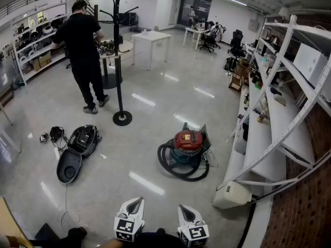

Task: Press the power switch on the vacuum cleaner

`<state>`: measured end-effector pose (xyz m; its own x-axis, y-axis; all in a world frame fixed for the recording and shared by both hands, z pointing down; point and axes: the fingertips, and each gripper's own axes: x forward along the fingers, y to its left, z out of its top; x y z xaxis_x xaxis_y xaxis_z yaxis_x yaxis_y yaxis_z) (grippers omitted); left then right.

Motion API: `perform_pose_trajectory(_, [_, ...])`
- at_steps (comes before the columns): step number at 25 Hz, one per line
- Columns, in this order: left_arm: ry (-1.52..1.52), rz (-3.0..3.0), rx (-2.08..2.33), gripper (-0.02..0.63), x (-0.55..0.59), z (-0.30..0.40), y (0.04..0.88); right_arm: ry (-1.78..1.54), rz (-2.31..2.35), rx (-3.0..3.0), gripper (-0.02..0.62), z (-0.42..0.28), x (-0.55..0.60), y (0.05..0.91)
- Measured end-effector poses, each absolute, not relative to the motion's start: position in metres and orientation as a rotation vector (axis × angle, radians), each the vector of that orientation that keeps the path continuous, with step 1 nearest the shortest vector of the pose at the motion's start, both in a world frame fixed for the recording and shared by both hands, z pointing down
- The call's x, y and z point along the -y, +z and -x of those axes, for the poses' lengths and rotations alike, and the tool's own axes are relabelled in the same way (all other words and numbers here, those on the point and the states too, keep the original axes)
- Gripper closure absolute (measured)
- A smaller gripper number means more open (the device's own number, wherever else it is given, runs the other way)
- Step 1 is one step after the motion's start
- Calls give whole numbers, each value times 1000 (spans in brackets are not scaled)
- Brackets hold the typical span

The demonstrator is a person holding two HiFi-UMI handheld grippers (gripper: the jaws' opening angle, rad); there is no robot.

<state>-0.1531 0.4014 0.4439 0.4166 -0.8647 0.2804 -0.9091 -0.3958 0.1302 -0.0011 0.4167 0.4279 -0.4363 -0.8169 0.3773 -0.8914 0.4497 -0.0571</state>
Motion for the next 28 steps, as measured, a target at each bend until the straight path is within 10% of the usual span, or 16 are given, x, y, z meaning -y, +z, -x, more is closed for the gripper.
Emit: perform_pose_trajectory(28, [229, -2361, 1623, 591, -386, 70, 449, 412, -1424, 2479, 603, -83, -389, 453])
